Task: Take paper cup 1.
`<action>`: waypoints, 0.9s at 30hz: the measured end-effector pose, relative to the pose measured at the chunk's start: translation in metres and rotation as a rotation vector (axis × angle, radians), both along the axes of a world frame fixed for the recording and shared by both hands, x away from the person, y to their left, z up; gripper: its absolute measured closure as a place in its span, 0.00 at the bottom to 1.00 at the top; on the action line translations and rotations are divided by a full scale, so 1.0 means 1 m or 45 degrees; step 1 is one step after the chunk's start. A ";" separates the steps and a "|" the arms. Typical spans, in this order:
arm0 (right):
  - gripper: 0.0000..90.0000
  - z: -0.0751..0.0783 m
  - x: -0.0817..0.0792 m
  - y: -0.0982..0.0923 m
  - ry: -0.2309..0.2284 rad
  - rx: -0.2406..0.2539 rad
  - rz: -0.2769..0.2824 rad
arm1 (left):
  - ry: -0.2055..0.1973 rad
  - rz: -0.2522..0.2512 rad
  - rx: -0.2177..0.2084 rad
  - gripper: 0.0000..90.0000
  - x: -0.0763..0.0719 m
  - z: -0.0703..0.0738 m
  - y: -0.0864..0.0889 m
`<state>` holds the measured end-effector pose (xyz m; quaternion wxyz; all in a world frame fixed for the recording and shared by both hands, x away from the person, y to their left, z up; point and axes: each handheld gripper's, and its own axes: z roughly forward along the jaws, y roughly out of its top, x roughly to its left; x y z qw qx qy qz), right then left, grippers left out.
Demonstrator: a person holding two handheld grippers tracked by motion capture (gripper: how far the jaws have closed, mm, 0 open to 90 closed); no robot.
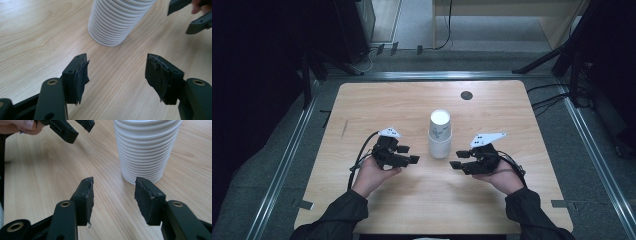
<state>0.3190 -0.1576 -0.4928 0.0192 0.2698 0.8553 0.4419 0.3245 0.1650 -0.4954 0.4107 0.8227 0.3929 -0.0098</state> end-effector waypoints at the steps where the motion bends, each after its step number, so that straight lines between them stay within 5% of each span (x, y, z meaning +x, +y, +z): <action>1: 0.54 0.000 0.000 -0.001 0.009 0.002 0.006 | 0.003 -0.002 -0.007 0.38 0.000 0.000 0.000; 5: 0.58 0.005 -0.001 -0.003 0.017 -0.004 -0.002 | -0.020 -0.039 0.018 0.41 0.001 0.001 -0.001; 7: 0.58 0.006 -0.001 -0.003 -0.012 -0.007 0.010 | -0.013 -0.053 0.033 0.42 0.001 0.001 -0.001; 8: 0.59 0.007 -0.003 -0.006 -0.072 -0.015 0.015 | -0.020 -0.086 0.071 0.43 -0.001 0.001 0.000; 10: 0.61 0.008 -0.004 -0.007 -0.082 -0.011 0.017 | -0.020 -0.093 0.071 0.42 -0.002 0.002 0.000; 13: 0.52 0.013 -0.002 -0.011 -0.020 -0.012 -0.025 | -0.019 -0.106 0.043 0.42 -0.003 0.007 0.006; 18: 0.52 0.013 -0.001 -0.015 0.031 -0.013 -0.069 | -0.024 -0.130 0.033 0.43 0.000 0.010 0.009; 22: 0.58 0.010 -0.005 -0.016 -0.031 -0.058 -0.024 | -0.012 -0.138 0.032 0.44 0.001 0.011 0.011; 27: 0.61 0.007 -0.006 -0.014 -0.039 -0.030 0.006 | -0.022 -0.150 0.008 0.45 0.001 0.015 0.011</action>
